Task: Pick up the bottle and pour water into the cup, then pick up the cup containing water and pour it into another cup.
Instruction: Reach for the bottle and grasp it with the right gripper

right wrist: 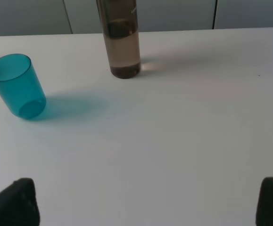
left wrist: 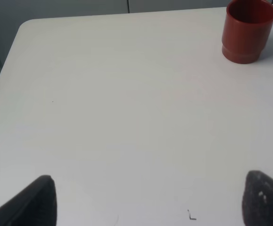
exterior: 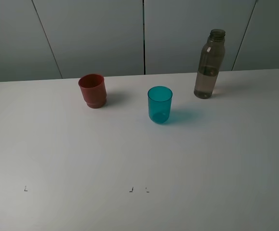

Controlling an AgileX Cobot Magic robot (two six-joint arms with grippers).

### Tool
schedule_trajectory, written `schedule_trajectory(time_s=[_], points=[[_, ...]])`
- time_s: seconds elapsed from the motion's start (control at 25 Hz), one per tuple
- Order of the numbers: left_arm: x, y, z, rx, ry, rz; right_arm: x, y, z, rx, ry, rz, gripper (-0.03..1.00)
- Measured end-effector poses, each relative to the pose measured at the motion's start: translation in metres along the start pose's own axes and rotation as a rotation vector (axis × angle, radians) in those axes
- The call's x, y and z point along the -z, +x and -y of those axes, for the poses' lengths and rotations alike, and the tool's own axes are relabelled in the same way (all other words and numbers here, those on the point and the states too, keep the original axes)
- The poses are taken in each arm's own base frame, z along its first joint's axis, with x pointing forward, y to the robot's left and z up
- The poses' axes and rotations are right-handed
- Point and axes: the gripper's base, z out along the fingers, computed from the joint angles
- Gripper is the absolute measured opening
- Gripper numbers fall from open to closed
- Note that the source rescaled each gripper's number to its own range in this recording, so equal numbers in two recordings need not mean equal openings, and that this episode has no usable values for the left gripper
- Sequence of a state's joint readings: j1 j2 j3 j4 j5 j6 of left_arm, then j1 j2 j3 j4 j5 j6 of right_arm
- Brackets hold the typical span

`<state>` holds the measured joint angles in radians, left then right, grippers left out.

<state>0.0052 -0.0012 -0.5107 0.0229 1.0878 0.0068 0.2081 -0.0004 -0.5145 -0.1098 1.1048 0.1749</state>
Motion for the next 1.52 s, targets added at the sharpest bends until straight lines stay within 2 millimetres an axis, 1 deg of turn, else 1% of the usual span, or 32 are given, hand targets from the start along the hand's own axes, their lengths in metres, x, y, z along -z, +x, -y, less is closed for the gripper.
schedule_trajectory(time_s=[1.52], points=[[0.0,0.0,0.0,0.0,0.0,0.0,0.0,-0.0001,0.0004,-0.011,0.004,0.001,1.0]])
